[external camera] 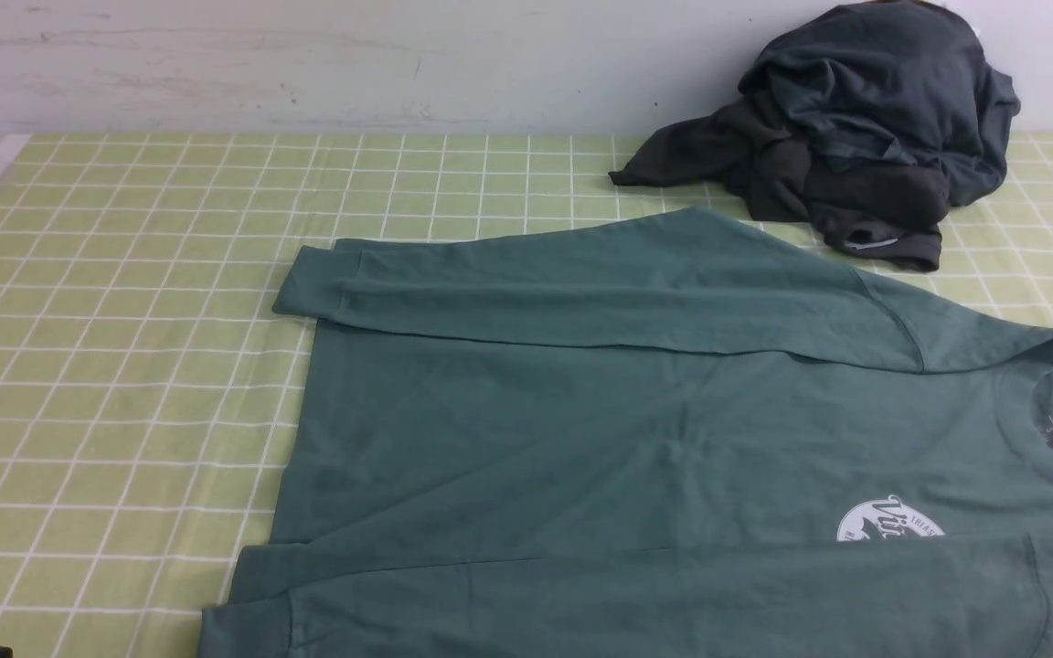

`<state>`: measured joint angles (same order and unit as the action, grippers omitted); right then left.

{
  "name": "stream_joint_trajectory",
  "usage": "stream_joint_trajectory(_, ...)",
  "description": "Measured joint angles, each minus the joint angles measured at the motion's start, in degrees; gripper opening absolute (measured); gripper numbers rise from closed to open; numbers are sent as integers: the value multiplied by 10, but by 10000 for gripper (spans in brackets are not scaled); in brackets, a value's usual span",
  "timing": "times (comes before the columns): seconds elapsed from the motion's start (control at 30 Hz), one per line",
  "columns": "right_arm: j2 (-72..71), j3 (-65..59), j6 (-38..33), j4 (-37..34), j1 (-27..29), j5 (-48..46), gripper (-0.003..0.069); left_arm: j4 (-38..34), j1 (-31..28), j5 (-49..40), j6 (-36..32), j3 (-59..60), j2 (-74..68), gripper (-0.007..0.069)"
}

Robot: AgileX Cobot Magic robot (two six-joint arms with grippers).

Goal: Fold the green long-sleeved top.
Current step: Use the left arm to clamp the cuff closest to it

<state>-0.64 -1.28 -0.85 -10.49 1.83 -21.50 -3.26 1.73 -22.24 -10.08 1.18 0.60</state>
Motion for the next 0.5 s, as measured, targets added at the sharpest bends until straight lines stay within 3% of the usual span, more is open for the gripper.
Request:
stream_joint_trajectory(0.17, 0, -1, 1, -1, 0, 14, -10, -1, 0, 4, 0, 0, 0, -4)
stream_joint_trajectory(0.33, 0, -4, 23, -47, 0, 176, -10, -8, 0, 115, 0, 7, 0, -4)
stream_joint_trajectory(0.37, 0, -4, 34, -75, 0, 299, -10, -8, 0, 216, 0, 7, 0, -4)
stream_joint_trajectory(0.43, 0, -4, 38, -87, 0, 348, -10, -8, 0, 276, 0, 7, 0, -4)
stream_joint_trajectory(0.47, 0, -4, 52, -102, 0, 445, -10, -9, 0, 370, 0, 7, 0, -4)
stream_joint_trajectory(0.5, 0, -4, 62, -107, 0, 484, -10, -9, 0, 415, 0, 7, 0, -4)
